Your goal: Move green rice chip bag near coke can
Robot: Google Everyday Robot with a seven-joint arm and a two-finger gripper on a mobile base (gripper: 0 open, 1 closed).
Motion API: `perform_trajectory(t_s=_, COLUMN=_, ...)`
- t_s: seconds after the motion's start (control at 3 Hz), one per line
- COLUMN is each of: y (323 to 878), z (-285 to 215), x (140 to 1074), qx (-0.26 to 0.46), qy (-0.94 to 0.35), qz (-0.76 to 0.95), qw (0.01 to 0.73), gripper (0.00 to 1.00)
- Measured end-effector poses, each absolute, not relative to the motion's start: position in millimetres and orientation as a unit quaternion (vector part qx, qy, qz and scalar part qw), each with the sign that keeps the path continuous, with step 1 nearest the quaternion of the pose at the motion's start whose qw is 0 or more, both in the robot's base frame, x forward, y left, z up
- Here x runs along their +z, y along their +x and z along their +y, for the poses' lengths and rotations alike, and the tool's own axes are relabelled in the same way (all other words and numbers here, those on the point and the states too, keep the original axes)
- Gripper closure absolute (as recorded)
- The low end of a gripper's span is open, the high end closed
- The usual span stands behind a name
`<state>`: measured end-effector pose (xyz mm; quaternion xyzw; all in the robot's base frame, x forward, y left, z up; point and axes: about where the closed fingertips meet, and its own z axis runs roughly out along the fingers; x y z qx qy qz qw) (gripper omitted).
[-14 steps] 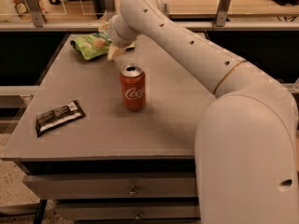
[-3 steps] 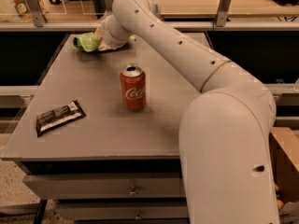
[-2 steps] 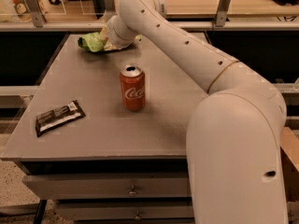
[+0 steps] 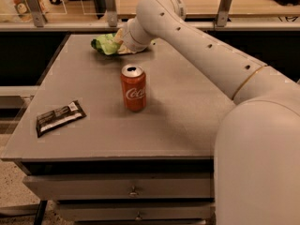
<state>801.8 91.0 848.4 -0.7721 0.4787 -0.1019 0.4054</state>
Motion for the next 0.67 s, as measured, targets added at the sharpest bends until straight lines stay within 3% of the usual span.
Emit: perform_trajectory(t_s=0.67, y=754.9, z=69.4, x=846.1, qx=-0.080, qy=-0.780, qz=0.473, qw=0.401, gripper=1.00)
